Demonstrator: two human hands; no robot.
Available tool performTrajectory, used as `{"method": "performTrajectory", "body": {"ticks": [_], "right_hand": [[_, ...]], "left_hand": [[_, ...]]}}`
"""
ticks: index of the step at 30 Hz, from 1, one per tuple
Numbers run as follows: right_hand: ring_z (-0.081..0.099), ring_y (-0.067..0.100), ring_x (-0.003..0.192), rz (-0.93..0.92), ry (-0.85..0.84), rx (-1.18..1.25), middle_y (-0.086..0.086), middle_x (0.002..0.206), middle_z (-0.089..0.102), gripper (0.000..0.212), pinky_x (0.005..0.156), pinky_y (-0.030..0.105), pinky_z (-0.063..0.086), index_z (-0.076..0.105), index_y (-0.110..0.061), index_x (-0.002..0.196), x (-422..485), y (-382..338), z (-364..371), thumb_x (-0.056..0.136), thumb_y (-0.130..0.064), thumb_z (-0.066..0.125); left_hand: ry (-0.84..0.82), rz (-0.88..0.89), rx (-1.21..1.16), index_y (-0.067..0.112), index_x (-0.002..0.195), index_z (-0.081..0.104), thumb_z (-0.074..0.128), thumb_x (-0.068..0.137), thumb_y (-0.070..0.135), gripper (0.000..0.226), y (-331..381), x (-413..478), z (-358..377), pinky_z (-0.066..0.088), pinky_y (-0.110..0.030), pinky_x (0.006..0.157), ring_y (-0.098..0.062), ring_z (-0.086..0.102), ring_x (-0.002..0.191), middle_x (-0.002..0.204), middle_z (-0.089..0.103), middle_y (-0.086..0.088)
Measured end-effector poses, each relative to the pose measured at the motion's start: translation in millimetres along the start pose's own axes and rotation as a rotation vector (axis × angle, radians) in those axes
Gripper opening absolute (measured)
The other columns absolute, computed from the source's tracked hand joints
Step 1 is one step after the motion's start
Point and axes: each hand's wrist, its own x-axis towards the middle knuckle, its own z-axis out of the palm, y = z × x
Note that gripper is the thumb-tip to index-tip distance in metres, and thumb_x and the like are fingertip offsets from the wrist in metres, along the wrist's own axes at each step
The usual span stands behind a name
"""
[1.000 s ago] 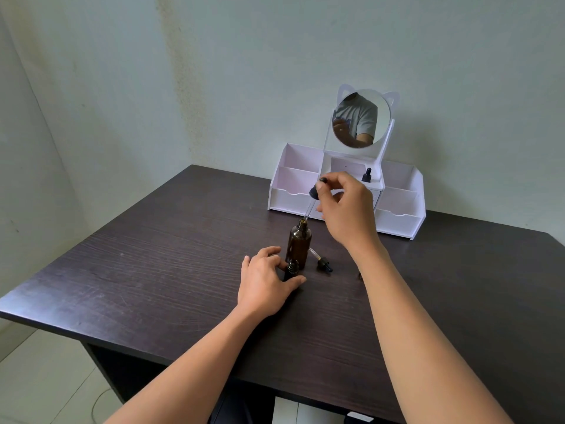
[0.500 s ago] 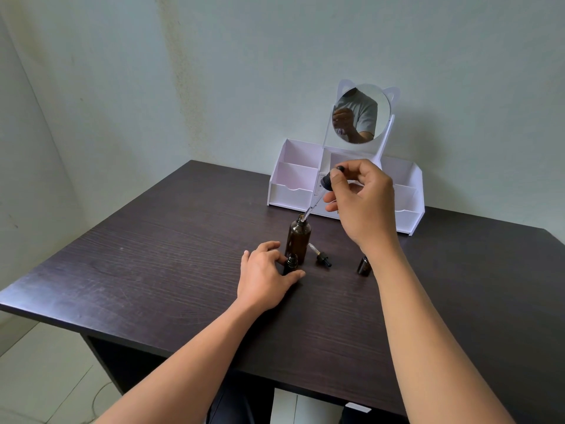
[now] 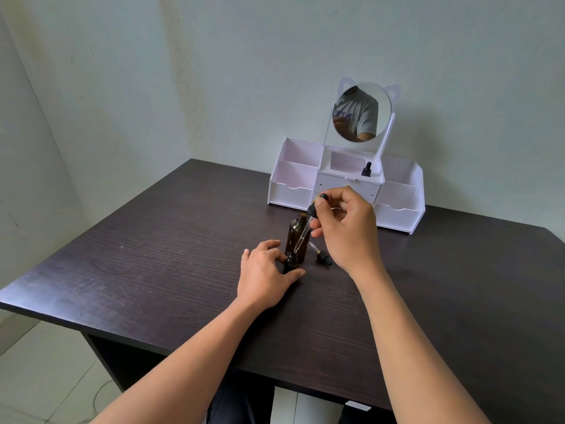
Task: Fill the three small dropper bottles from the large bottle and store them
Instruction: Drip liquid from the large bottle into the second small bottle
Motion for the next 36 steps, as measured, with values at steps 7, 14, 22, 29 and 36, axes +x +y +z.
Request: {"method": "performTrajectory", "body": {"ticks": [7, 14, 22, 29, 36], "right_hand": [[0.071, 0.018, 0.062, -0.015, -0.01, -0.016, -0.004, 0.075, 0.067, 0.005, 0.062, 0.044, 0.062, 0.062, -0.019, 0.093, 0, 2, 3, 0.098, -0.017, 0.062], [0.07, 0.016, 0.063, -0.028, -0.018, -0.038, -0.002, 0.077, 0.068, 0.005, 0.059, 0.036, 0.062, 0.064, -0.012, 0.097, 0, 5, 6, 0.098, -0.016, 0.061], [0.07, 0.015, 0.063, -0.014, -0.023, -0.043, 0.001, 0.076, 0.068, 0.006, 0.057, 0.028, 0.06, 0.064, -0.011, 0.098, 0, 9, 8, 0.098, -0.017, 0.061], [0.07, 0.015, 0.063, -0.003, -0.033, -0.045, 0.0, 0.076, 0.067, 0.005, 0.058, 0.032, 0.061, 0.063, -0.014, 0.095, 0, 10, 9, 0.098, -0.017, 0.061], [0.07, 0.016, 0.062, 0.004, -0.038, -0.045, 0.001, 0.075, 0.068, 0.004, 0.059, 0.034, 0.062, 0.064, -0.014, 0.093, 0, 10, 9, 0.097, -0.016, 0.063]], "left_hand": [[-0.005, -0.003, 0.006, 0.029, 0.094, 0.07, 0.075, 0.076, 0.058, 0.034, 0, 0, 0, 0.012, -0.047, 0.122, -0.011, 0.043, 0.133, 0.146, 0.046, 0.01], [-0.002, -0.003, 0.007, 0.03, 0.093, 0.069, 0.076, 0.075, 0.058, 0.034, 1, 0, 0, 0.013, -0.048, 0.122, -0.011, 0.043, 0.133, 0.146, 0.046, 0.009], [-0.005, -0.004, 0.004, 0.03, 0.094, 0.07, 0.076, 0.075, 0.058, 0.034, 0, 0, -1, 0.012, -0.048, 0.122, -0.012, 0.042, 0.134, 0.147, 0.046, 0.009], [0.003, 0.008, -0.001, 0.028, 0.095, 0.071, 0.076, 0.076, 0.056, 0.034, 0, 0, -1, 0.012, -0.048, 0.121, -0.011, 0.042, 0.134, 0.147, 0.046, 0.008], [0.007, 0.015, 0.002, 0.027, 0.097, 0.072, 0.076, 0.075, 0.056, 0.037, 0, 0, 0, 0.014, -0.049, 0.121, -0.011, 0.043, 0.133, 0.147, 0.047, 0.008]]}}
